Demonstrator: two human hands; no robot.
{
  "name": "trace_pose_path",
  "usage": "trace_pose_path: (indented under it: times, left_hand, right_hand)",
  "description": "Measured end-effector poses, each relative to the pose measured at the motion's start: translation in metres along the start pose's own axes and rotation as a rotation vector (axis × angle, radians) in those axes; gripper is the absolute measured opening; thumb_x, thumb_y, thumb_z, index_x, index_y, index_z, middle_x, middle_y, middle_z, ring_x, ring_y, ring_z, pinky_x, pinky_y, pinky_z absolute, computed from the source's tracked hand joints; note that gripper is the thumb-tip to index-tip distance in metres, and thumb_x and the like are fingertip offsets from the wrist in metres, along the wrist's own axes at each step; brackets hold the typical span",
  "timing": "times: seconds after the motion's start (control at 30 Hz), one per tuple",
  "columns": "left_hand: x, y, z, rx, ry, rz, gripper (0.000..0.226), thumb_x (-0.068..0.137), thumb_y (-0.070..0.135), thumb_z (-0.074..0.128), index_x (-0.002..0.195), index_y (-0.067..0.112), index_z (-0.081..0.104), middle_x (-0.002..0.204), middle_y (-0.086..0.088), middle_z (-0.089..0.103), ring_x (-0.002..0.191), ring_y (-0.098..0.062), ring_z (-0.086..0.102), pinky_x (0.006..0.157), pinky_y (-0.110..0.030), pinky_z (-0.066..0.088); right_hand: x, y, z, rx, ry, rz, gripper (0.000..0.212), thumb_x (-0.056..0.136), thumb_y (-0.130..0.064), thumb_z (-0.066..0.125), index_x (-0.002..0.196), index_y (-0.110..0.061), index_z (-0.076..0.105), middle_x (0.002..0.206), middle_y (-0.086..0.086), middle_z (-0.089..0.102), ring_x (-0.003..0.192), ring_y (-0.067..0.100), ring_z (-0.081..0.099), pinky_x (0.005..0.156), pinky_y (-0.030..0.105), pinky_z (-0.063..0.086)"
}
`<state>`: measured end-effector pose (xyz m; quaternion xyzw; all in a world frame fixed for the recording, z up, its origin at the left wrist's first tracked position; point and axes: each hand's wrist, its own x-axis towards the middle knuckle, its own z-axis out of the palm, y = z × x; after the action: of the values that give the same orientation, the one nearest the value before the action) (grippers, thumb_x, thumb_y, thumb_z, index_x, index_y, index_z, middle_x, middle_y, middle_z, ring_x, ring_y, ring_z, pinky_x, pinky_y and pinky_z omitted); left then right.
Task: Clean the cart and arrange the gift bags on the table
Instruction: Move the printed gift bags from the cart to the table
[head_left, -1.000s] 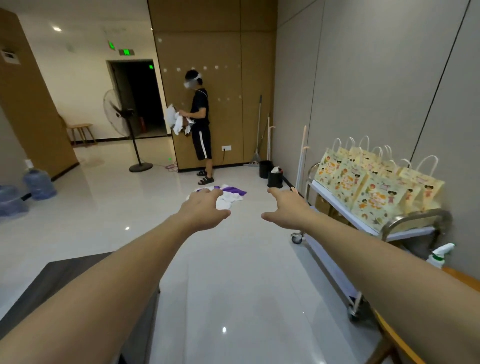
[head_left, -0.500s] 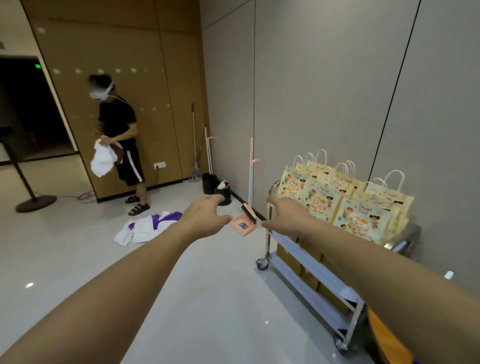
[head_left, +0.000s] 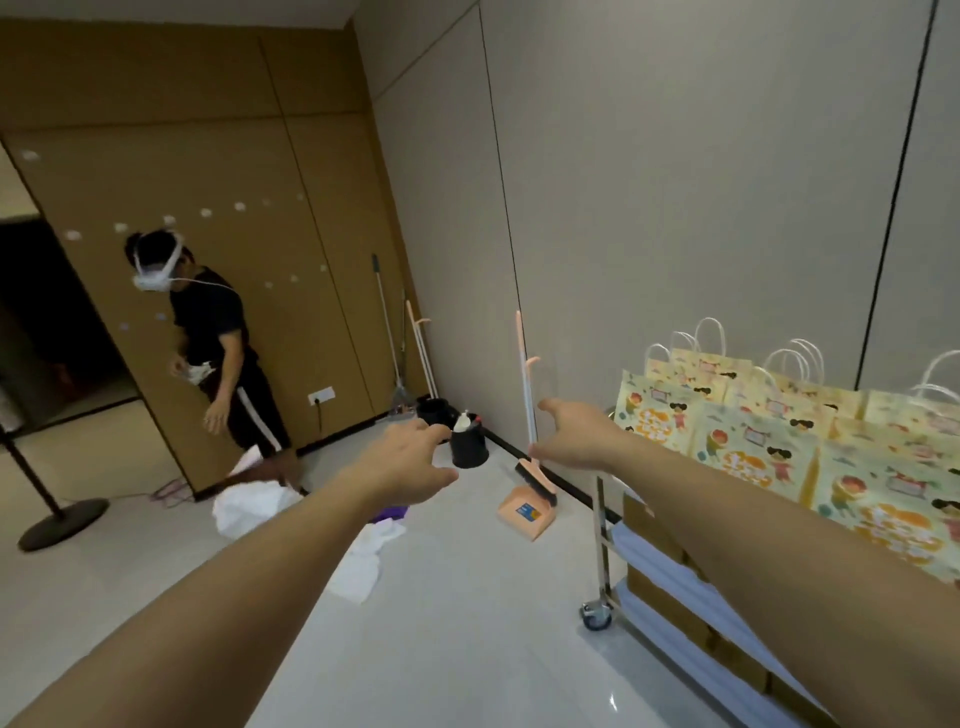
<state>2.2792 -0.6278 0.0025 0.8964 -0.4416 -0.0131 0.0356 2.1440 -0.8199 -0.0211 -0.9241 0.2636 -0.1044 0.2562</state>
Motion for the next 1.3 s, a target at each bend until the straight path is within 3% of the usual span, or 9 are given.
trace_pose_path:
  times: [0.13,0.27,0.43,0.57,0.7,0.9,1.0,1.17,1.3]
  left_hand:
    - [0.080,-0.020,-0.013,-0.136,0.078,-0.006,0.049,0.096,0.041,0.061,0.141,0.024,0.050,0.140,-0.006,0.053,0.126,-0.025,0.050,0.098,-0.037,0.044]
    - [0.144,-0.023,0.010,-0.115,0.012,0.076,0.056,0.097,0.041,0.062,0.147,0.022,0.046,0.145,-0.005,0.049,0.131,-0.024,0.047,0.106,-0.037,0.042]
    - [0.235,-0.011,0.049,-0.130,-0.050,0.218,0.058,0.096,0.045,0.062,0.147,0.023,0.046,0.147,-0.003,0.048,0.133,-0.022,0.046,0.109,-0.038,0.042]
    - [0.304,0.006,0.069,-0.184,-0.116,0.361,0.060,0.096,0.043,0.062,0.150,0.024,0.042,0.151,-0.002,0.043,0.128,-0.019,0.050,0.095,-0.026,0.045]
    - [0.367,0.022,0.071,-0.168,-0.143,0.501,0.062,0.097,0.043,0.061,0.152,0.024,0.038,0.155,-0.003,0.040,0.138,-0.024,0.042,0.113,-0.041,0.038]
    - [0.453,0.044,0.048,-0.237,-0.152,0.698,0.061,0.097,0.044,0.060,0.151,0.026,0.039,0.155,-0.003,0.041,0.142,-0.024,0.039,0.116,-0.047,0.036]
    - [0.480,0.049,0.052,-0.274,-0.184,0.773,0.058,0.098,0.041,0.060,0.151,0.025,0.040,0.155,-0.003,0.042,0.141,-0.023,0.040,0.116,-0.045,0.037]
    - [0.507,0.047,0.087,-0.368,-0.288,0.765,0.055,0.096,0.040,0.064,0.146,0.025,0.047,0.150,-0.002,0.047,0.135,-0.022,0.046,0.105,-0.038,0.043]
    - [0.526,0.044,0.109,-0.391,-0.364,0.767,0.056,0.096,0.039,0.065,0.146,0.022,0.047,0.151,-0.003,0.046,0.137,-0.022,0.045,0.108,-0.039,0.041]
  right_hand:
    - [0.069,0.004,-0.003,0.019,0.036,0.018,0.072,0.092,-0.038,0.070,0.152,-0.016,0.036,0.145,0.011,0.052,0.129,0.030,0.053,0.100,0.039,0.047]
    - [0.114,0.025,0.010,-0.043,0.000,0.087,0.075,0.091,-0.042,0.070,0.153,-0.019,0.035,0.147,0.010,0.051,0.131,0.030,0.052,0.105,0.041,0.047]
    - [0.156,0.065,0.019,-0.114,0.000,0.222,0.074,0.089,-0.043,0.070,0.151,-0.017,0.039,0.137,0.010,0.058,0.123,0.028,0.056,0.100,0.040,0.049]
    - [0.188,0.098,0.017,-0.127,0.059,0.355,0.070,0.089,-0.043,0.070,0.148,-0.020,0.042,0.135,0.008,0.058,0.115,0.024,0.058,0.092,0.037,0.052]
    - [0.215,0.117,0.007,-0.114,0.146,0.474,0.072,0.091,-0.042,0.069,0.152,-0.022,0.037,0.145,0.004,0.052,0.121,0.023,0.056,0.089,0.030,0.048]
    - [0.252,0.124,-0.017,-0.113,0.268,0.675,0.076,0.092,-0.043,0.069,0.155,-0.018,0.035,0.150,0.006,0.049,0.126,0.025,0.055,0.095,0.033,0.048]
    - [0.264,0.127,-0.012,-0.064,0.342,0.760,0.071,0.092,-0.042,0.069,0.152,-0.018,0.040,0.147,0.006,0.051,0.117,0.023,0.061,0.092,0.033,0.052]
    - [0.262,0.145,0.022,-0.083,0.166,0.928,0.071,0.092,-0.042,0.070,0.150,-0.015,0.041,0.149,0.008,0.049,0.124,0.026,0.057,0.102,0.038,0.048]
    - [0.267,0.157,0.026,-0.043,0.193,1.005,0.069,0.090,-0.041,0.073,0.146,-0.014,0.045,0.144,0.007,0.054,0.119,0.024,0.059,0.101,0.041,0.051]
